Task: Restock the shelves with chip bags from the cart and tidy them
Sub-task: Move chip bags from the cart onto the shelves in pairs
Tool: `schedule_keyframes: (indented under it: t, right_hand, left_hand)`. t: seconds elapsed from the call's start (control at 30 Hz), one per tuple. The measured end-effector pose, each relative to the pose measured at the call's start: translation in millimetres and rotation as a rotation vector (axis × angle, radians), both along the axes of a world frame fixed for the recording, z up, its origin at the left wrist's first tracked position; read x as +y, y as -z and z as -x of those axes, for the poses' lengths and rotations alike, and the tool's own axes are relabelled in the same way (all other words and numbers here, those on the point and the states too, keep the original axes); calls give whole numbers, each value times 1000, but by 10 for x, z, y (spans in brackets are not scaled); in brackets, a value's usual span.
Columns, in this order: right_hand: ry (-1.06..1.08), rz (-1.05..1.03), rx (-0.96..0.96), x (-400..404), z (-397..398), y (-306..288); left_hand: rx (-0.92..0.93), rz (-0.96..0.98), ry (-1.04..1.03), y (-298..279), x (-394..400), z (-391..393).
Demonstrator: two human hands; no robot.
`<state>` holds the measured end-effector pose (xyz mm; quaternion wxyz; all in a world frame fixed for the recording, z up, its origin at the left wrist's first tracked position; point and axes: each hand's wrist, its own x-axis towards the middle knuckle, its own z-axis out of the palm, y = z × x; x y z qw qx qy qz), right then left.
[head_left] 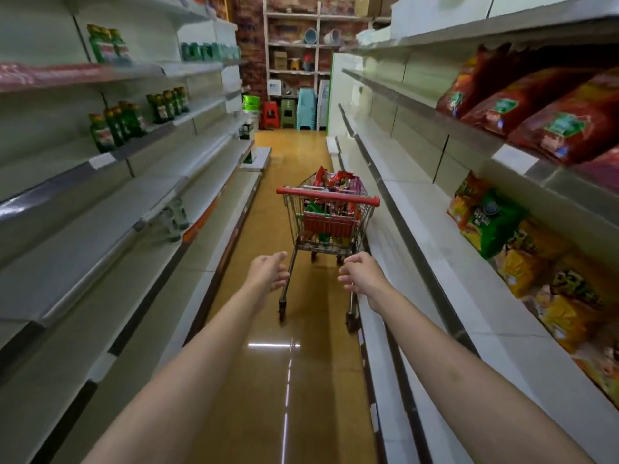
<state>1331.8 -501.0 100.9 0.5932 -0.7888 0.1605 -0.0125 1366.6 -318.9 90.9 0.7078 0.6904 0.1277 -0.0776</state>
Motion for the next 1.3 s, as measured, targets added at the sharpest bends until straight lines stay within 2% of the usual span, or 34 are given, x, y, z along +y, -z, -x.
schedule_keyframes:
  t: [0.3, 0.67, 0.83, 1.0, 1.3]
  right_hand:
    - [12, 41, 18, 171, -1495, -128]
    - [-43, 75, 63, 90, -3022, 74]
    - [-69, 14, 51, -165, -3940, 40]
    - [-92, -22, 59, -661, -4773, -13]
    - [-70, -40, 82, -1333, -5791, 231]
  left_hand:
    - [-20, 13, 32, -211, 67, -1541]
    - [36, -19, 23, 147, 17, -2766]
    - [-7, -40, -10, 65, -261, -3725]
    - [-16, -62, 46, 22, -752, -4593]
    - [29, -123, 159, 183, -1345, -5628]
